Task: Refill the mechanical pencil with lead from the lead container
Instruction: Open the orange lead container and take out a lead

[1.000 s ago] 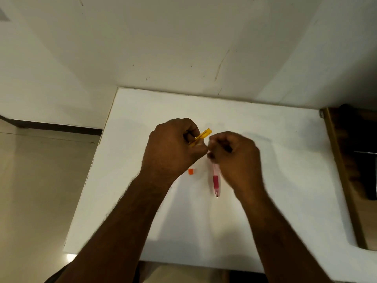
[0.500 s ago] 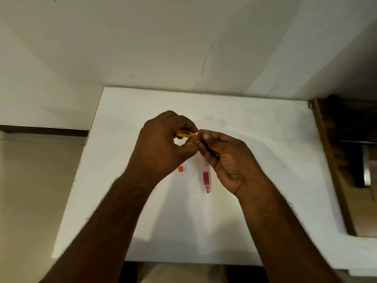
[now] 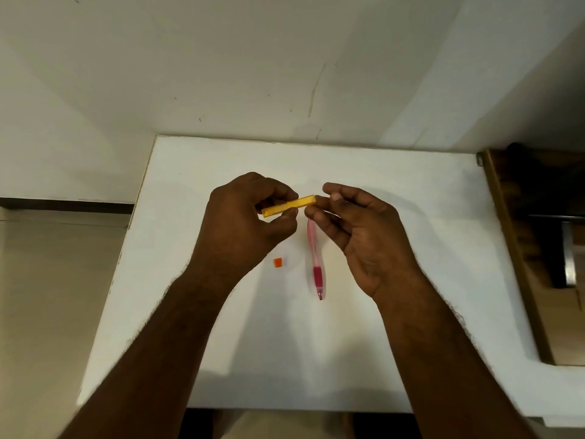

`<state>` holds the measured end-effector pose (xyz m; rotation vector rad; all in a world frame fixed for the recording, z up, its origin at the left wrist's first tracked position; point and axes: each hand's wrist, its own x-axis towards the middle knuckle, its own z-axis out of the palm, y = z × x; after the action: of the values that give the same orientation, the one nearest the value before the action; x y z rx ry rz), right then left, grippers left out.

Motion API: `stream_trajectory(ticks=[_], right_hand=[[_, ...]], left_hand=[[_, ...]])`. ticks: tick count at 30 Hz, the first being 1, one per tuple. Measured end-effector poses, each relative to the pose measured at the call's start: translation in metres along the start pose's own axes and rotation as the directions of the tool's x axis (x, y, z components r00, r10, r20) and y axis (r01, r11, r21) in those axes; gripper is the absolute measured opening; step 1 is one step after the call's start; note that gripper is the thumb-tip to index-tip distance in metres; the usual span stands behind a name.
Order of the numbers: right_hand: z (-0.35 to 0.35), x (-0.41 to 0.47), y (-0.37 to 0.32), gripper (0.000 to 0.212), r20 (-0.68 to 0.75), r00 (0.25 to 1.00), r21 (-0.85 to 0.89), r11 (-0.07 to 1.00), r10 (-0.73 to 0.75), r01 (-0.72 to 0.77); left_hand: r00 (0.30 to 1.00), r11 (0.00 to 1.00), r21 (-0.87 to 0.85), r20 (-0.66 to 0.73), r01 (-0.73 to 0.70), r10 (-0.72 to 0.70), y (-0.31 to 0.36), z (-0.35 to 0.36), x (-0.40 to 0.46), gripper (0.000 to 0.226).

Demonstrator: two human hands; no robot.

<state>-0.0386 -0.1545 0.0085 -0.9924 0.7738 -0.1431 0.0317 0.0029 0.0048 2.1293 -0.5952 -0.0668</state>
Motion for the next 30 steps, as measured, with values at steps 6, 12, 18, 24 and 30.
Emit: stream_trajectory(ticks=[6,12,18,24,30], right_hand=[[0.0,-0.0007,-0.0001,0.013,-0.005,1.0,-0.013,0.999,-0.029,0.029],[0.0013,-0.0024,-0.0001,0.01,-0.007,0.999,-0.039,0.998,-0.043,0.042],[-0.0003,-0.0023,0.0,0.011,-0.033,0.992,-0.119,0.986,-0.124,0.119],[-0.0007,-0.0001,0.0037,0.013,-0.044,0.974,-0.232,0.951,-0.222,0.206],[0.0006,0.003,0.0074,0.02,-0.051,0.946,-0.329,0.899,-0.321,0.287]], left_hand=[[1.0,1.0,-0.021,0.005,-0.002,0.002,-0.0003,0.0004,-0.0004,0.016],[1.0,1.0,-0.02,0.003,-0.017,0.017,0.0005,-0.0006,-0.0002,0.018],[1.0,1.0,-0.011,0.007,-0.028,0.028,0.001,0.0004,-0.0008,0.017],[1.0,0.999,-0.017,0.01,-0.029,0.029,-0.0003,0.002,-0.0016,0.018],[0.999,0.999,-0.032,-0.003,-0.037,0.037,-0.0022,0.0017,-0.0007,0.019]])
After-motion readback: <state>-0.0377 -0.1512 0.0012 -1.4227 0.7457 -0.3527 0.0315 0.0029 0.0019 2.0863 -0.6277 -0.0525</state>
